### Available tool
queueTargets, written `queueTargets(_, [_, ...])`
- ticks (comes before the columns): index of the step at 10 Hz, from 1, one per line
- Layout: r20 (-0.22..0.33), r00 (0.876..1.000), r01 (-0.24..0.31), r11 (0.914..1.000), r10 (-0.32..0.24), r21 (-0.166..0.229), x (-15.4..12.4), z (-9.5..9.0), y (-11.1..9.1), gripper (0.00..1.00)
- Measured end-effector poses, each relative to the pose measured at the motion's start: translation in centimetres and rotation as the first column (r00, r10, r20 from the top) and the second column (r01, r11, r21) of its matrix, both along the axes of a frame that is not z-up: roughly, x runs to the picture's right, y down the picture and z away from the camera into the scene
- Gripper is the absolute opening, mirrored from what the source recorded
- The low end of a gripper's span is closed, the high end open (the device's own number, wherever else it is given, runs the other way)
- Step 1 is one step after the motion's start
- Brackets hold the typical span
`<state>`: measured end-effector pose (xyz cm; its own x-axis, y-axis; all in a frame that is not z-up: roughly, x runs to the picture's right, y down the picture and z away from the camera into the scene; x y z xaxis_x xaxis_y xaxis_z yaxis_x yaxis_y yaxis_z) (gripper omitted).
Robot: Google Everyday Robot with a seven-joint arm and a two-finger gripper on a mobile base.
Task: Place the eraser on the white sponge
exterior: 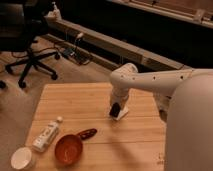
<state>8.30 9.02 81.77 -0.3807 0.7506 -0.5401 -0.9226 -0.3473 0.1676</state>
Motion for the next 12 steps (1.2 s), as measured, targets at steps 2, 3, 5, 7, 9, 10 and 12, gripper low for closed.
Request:
queueTargets(2, [0.033,0.999,0.012,0.9997,-0.013,0.021,0.9,0.2,-2.1,0.23])
queueTargets(3, [0.047,0.999,0.013,0.9996,-0.014,0.025,1.0,0.4,-2.7,0.23])
queueTargets(5, [0.069,0.998,0.002,0.9999,-0.003,0.014,1.8,0.8,-2.9,0.23])
queueTargets(7, [0.081,0.997,-0.011,0.9999,0.012,-0.013,2.5,1.5,-1.8,0.23])
queueTargets(9, [0.089,0.996,-0.014,0.9994,0.017,-0.033,2.8,2.1,-0.8,0.23])
queueTargets(10, [0.092,0.996,-0.007,0.9992,0.01,-0.04,2.8,2.3,-0.3,0.23])
queueTargets(12, [0.105,0.994,0.042,0.9981,-0.037,-0.046,1.5,2.9,0.7,0.23])
